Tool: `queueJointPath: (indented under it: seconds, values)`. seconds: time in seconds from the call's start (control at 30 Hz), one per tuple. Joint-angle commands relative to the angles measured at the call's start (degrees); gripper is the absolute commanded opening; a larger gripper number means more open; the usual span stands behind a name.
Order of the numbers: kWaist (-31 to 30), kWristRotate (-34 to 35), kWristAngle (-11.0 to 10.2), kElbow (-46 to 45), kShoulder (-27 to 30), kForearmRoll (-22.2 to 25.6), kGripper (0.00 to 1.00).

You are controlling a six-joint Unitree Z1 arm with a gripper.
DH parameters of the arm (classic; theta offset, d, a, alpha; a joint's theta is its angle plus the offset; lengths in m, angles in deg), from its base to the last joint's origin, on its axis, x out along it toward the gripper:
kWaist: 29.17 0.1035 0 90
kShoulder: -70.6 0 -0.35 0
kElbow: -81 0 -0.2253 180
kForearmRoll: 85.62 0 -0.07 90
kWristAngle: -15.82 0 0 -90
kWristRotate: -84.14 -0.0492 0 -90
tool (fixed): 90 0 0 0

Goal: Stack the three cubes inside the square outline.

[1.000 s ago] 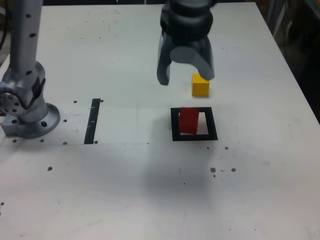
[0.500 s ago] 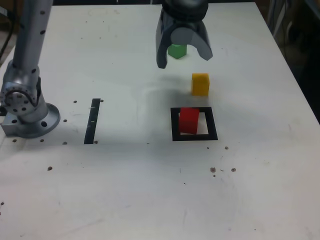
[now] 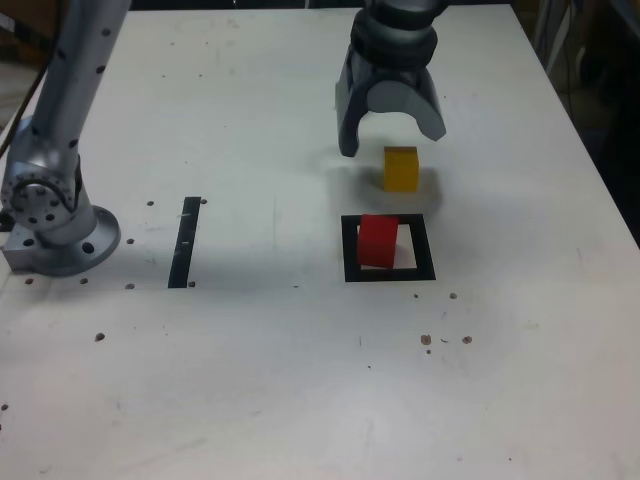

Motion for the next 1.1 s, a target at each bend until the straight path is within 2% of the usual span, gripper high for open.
queueJointPath:
  seconds: [0.0,0.2,0.67,0.8,0.97,1.07]
  values:
    - [0.13,-0.24,0.05,0.46,-0.69,-0.05,0.99]
    - [0.14,-0.92,0.63,1.51,-2.85,-0.19,0.97]
    - [-0.70,-1.92,2.47,3.46,-5.10,-1.75,0.82]
    - [-0.88,-1.94,2.23,3.75,-5.47,-1.84,0.73]
    - [-0.89,-1.94,2.11,3.98,-5.72,-1.92,0.56]
    - [-0.89,-1.94,2.22,4.05,-5.96,-1.84,0.50]
